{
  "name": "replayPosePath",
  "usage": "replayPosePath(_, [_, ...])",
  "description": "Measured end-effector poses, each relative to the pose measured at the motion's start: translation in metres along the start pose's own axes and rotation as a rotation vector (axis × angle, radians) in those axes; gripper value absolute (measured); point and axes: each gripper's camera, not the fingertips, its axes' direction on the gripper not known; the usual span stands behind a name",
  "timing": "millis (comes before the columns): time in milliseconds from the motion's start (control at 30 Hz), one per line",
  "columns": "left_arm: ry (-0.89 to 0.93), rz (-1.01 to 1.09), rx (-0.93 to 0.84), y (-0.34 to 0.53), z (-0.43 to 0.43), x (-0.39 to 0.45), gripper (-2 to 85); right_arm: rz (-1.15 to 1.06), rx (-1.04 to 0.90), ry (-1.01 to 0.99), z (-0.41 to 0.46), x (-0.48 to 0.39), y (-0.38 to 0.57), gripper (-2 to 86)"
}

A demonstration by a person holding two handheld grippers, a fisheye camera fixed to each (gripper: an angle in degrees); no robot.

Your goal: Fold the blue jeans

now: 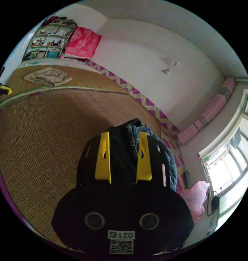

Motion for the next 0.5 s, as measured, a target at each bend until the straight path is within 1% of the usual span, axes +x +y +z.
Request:
replayPosePath(67, [0.031,-0.002,0.000,0.007,-0.002,0.008,-1.0,-0.037,-0.080,-0.016,0.024,-0.005,-0.011,15.3])
replayPosePath(133, [0.032,-0.006,-0.007,0.013,-0.002,0.012,-1.0,-0.059,-0.149,0.025,0.043,-0.007,-0.014,14.9])
replayPosePath(233, [0.053,-0.011,-0.022,0.023,-0.004,0.017,-1.0,-0.057,-0.160,-0.001,0.058,-0.006,-0.015,10.5])
replayPosePath(300, [0.070,-0.022,-0.027,0.028,-0.006,0.017,-1.0,-0.001,-0.164,-0.035,0.060,0.001,-0.017,7.8])
replayPosePath(400, [0.084,-0.036,-0.030,0.036,-0.009,0.017,-1.0,0.172,-0.189,-0.132,0.051,0.033,-0.025,6.0])
replayPosePath(467, [0.075,-0.046,-0.027,0.042,-0.013,0.016,-1.0,0.324,-0.133,-0.192,0.026,0.073,-0.028,5.7])
replayPosePath(500, [0.075,-0.047,-0.026,0.043,-0.014,0.016,-1.0,0.347,-0.116,-0.194,0.016,0.082,-0.030,5.7])
